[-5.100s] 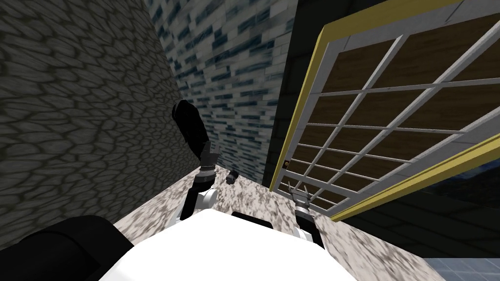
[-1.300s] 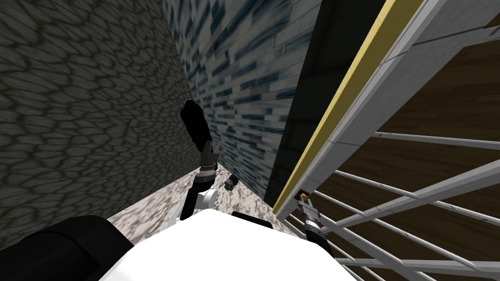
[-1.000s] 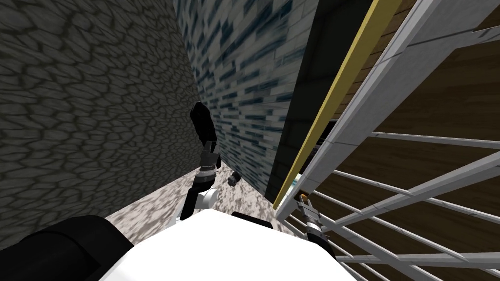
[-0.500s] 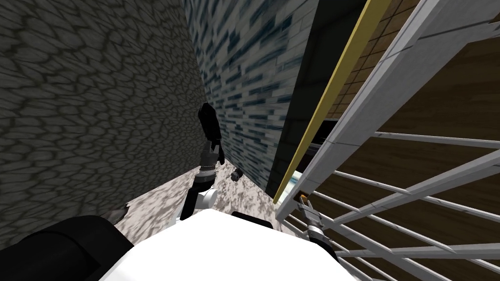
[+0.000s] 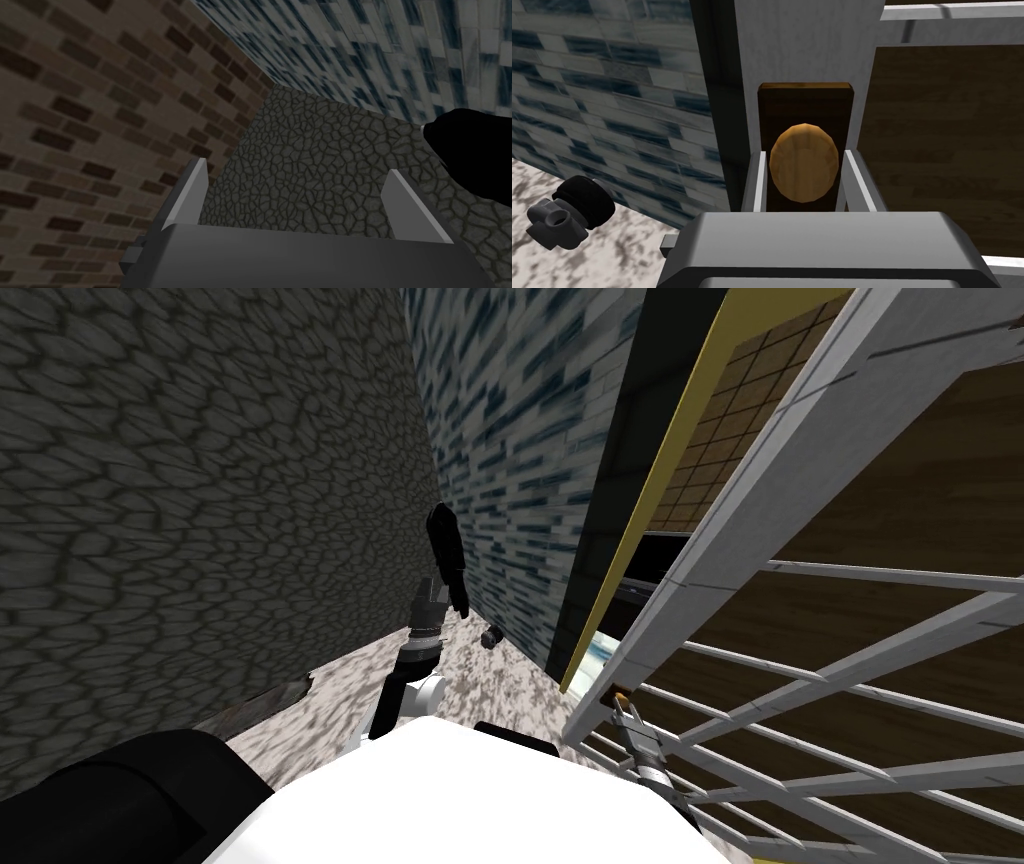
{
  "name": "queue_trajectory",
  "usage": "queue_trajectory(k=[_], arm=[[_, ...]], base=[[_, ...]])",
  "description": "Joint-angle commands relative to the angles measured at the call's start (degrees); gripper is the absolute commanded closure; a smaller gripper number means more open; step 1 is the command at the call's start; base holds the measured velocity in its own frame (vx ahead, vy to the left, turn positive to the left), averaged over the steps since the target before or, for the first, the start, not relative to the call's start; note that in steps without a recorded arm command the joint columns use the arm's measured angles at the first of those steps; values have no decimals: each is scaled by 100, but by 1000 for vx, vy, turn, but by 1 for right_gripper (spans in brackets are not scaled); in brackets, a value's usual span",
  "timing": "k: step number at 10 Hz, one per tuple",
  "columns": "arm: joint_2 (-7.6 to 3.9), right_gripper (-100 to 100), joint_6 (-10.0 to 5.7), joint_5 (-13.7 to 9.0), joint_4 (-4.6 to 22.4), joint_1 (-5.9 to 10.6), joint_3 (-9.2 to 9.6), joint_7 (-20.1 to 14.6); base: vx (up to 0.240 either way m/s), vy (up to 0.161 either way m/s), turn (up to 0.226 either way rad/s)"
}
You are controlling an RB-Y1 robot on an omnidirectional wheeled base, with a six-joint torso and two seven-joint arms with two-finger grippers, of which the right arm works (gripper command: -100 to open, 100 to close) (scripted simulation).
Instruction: Pull the door open
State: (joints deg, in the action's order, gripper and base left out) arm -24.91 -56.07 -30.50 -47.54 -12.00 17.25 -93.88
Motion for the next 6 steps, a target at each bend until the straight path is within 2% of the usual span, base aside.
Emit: queue_trajectory(k=[1, 2, 6], arm=[[0, 100, 0, 0, 0, 0, 0, 0], [-82, 100, -149, 73, 40, -80, 122, -131], [-299, 100, -499, 221, 105, -242, 357, -409]], base=[[-95, -10, 26], [-177, -11, 146], [-240, -50, 127]])
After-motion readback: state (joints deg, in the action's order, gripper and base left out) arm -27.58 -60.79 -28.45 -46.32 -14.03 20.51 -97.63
